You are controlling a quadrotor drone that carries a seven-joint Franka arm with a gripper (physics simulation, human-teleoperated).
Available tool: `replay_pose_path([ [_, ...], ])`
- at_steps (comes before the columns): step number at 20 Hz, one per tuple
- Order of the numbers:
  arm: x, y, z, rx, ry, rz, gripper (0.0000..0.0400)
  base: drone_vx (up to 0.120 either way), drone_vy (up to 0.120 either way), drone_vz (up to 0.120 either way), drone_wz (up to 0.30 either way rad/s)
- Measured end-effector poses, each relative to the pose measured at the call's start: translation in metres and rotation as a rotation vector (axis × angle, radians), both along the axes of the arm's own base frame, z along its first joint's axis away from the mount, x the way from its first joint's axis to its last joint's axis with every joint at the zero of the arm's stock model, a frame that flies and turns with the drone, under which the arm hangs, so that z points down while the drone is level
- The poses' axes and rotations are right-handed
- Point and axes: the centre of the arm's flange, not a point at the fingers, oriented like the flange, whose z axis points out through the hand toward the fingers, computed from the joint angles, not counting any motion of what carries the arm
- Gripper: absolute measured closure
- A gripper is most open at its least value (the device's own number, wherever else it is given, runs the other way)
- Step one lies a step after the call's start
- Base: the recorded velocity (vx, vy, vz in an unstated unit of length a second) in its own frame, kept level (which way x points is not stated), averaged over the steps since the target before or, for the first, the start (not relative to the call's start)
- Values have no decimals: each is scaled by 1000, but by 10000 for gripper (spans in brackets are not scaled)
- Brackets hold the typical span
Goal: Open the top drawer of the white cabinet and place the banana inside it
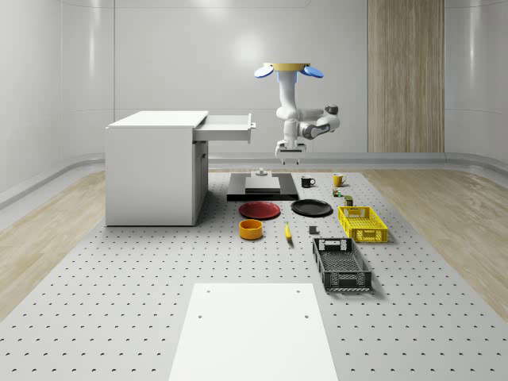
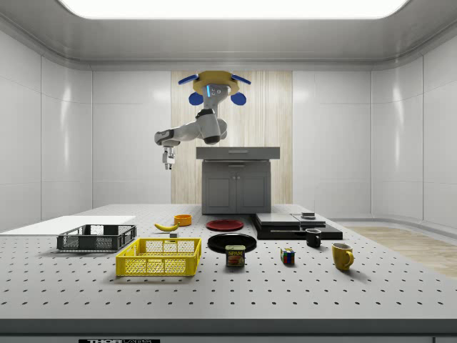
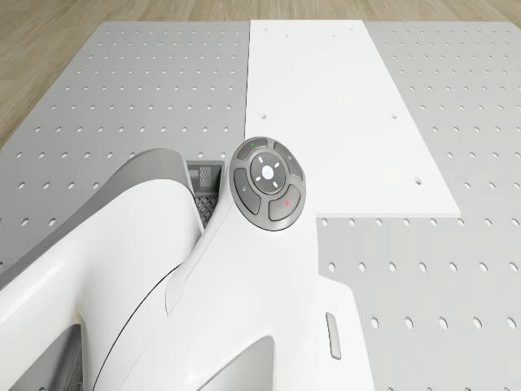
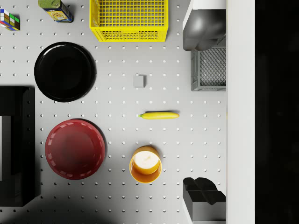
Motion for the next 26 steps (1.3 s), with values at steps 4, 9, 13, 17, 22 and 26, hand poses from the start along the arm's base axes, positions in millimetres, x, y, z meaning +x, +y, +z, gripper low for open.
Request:
replay_pose_path([
  [4,0,0,0,0,0,0,0,0,30,-120,0],
  [9,0,0,0,0,0,0,0,0,48,-120,0],
  [13,0,0,0,0,0,0,0,0,0,-120,0],
  [17,0,0,0,0,0,0,0,0,0,-120,0],
  [22,0,0,0,0,0,0,0,0,0,-120,0],
  [26,0,0,0,0,0,0,0,0,0,-120,0],
])
